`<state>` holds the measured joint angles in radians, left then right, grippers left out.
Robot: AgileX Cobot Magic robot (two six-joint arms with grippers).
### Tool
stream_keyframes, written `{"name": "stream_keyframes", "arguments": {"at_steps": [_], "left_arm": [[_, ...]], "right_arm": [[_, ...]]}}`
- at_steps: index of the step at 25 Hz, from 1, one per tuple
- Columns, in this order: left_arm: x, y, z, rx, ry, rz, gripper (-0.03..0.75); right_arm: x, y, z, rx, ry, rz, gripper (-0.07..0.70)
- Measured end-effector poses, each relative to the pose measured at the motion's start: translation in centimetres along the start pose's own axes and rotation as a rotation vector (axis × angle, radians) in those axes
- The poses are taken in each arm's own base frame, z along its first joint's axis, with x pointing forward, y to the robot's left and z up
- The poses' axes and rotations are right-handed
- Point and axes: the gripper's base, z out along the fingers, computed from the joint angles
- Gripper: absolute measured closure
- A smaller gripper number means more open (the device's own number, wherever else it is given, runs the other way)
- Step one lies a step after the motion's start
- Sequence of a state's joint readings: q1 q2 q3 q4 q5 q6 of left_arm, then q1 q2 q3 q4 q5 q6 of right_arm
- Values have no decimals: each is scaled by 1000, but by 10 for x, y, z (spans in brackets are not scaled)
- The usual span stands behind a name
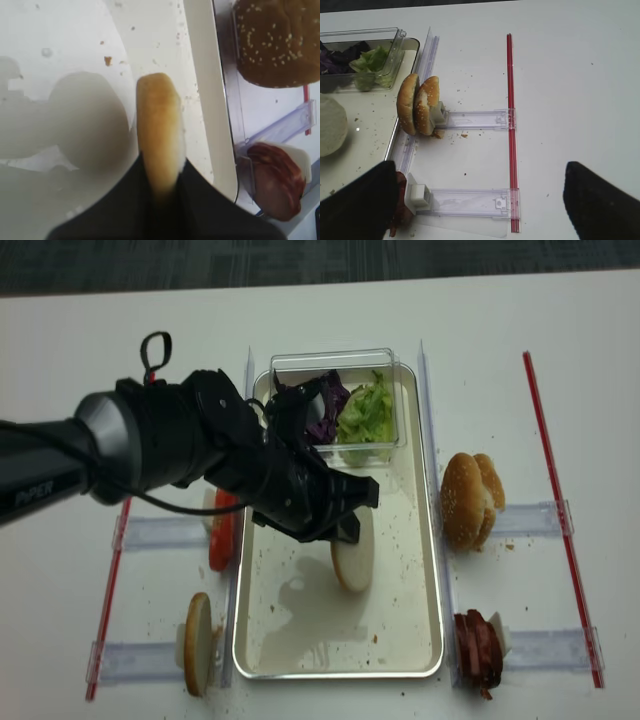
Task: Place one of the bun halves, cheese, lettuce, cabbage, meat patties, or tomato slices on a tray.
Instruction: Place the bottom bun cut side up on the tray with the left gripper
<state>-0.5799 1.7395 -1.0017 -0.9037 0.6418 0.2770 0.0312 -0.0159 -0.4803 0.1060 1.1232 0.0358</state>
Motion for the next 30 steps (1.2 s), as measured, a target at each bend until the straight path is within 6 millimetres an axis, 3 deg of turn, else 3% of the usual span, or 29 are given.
{"name": "stream_keyframes", "arguments": {"at_steps": [10, 18, 21, 27, 30], "left_arm": [[-6, 19, 23, 4, 27, -34, 681], [-8, 23, 23, 1, 27, -44, 663], [-9, 26, 21, 1, 24, -53, 582], [-13, 32, 18, -4, 17, -81, 328], [-12, 36, 17, -34, 26, -78, 262]], "right_arm": [[0, 0, 0, 0, 0, 0, -46], [0, 0, 0, 0, 0, 0, -46], [0, 0, 0, 0, 0, 0, -46], [0, 0, 0, 0, 0, 0, -46], [0, 0, 0, 0, 0, 0, -46]]}}
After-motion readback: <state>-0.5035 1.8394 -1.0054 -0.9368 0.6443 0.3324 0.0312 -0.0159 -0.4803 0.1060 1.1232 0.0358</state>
